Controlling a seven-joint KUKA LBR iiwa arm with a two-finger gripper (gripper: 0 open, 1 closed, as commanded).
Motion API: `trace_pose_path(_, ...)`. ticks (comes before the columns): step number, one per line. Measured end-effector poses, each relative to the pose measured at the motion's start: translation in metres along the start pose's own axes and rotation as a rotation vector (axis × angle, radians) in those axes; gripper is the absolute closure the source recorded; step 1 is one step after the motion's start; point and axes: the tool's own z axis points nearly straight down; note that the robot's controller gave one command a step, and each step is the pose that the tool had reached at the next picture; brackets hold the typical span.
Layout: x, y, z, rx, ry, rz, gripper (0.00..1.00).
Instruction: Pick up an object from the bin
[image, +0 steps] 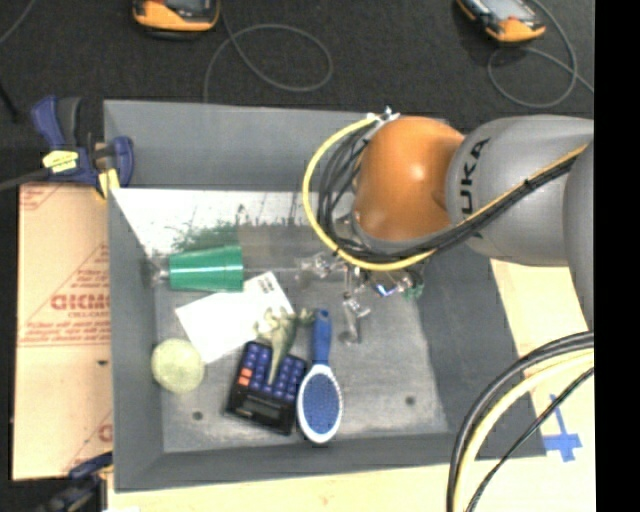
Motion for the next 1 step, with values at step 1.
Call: trace_pose_path(1, -0.0106, 0.0339, 0.056, 0.003, -0.003, -0.261, 0.0)
